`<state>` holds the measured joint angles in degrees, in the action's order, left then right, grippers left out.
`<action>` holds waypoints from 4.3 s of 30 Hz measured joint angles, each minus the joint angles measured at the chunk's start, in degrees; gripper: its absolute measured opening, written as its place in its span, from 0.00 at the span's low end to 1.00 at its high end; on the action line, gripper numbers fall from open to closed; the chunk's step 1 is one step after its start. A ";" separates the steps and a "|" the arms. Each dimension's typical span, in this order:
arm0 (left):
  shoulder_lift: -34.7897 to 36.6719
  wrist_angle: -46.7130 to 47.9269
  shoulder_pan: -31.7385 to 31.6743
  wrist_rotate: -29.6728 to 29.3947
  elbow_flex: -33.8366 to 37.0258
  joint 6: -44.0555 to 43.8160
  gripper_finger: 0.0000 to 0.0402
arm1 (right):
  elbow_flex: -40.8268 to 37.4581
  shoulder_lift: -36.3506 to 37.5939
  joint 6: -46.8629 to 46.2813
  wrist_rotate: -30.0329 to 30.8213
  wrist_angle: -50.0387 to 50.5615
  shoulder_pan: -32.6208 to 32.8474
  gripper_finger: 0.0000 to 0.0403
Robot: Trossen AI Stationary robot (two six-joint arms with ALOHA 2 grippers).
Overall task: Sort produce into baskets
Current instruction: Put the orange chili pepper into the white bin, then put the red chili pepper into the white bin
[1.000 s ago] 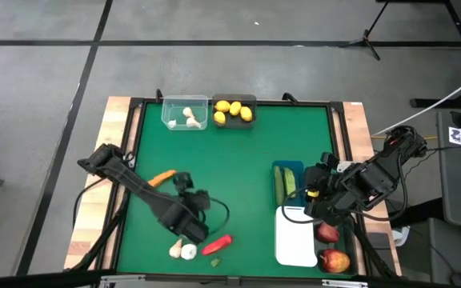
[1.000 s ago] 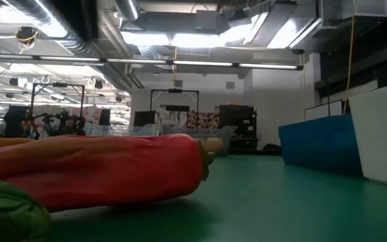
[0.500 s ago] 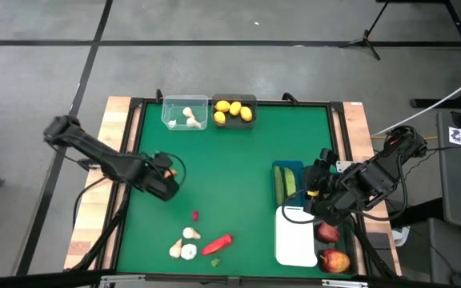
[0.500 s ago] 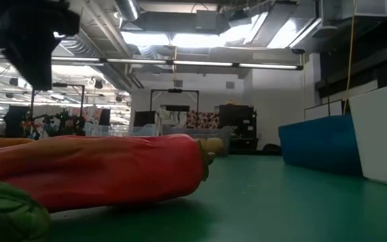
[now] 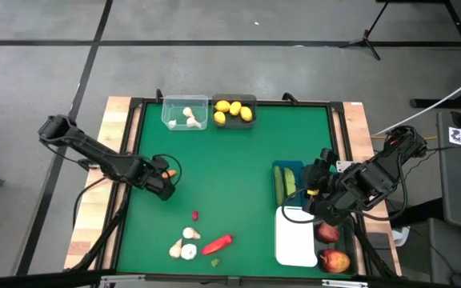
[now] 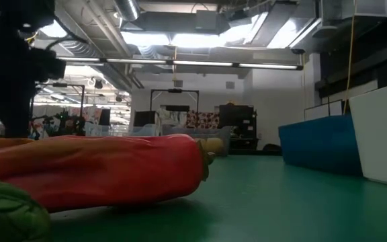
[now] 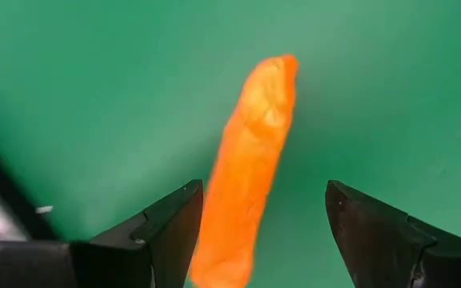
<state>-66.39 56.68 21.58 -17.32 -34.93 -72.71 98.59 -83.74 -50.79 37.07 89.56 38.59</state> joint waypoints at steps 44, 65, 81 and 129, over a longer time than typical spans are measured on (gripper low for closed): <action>-33.23 -80.58 -8.05 -5.98 -25.42 54.20 0.21 | -0.02 -0.04 0.13 0.89 -2.69 0.00 0.57; -69.44 -87.31 -6.19 12.06 -65.93 63.00 0.22 | -0.02 -0.02 0.13 -0.93 -2.60 0.00 0.57; -71.12 -78.10 -5.63 18.35 -67.05 96.89 0.27 | -0.02 -0.02 0.13 -1.70 -2.60 0.02 0.57; -56.83 -9.79 11.67 3.74 -66.43 29.23 0.58 | -0.02 0.00 3.51 -0.01 -2.99 0.02 0.57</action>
<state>-123.22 46.89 33.25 -13.58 -101.36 -43.48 98.56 -83.74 -47.28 37.06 86.56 38.61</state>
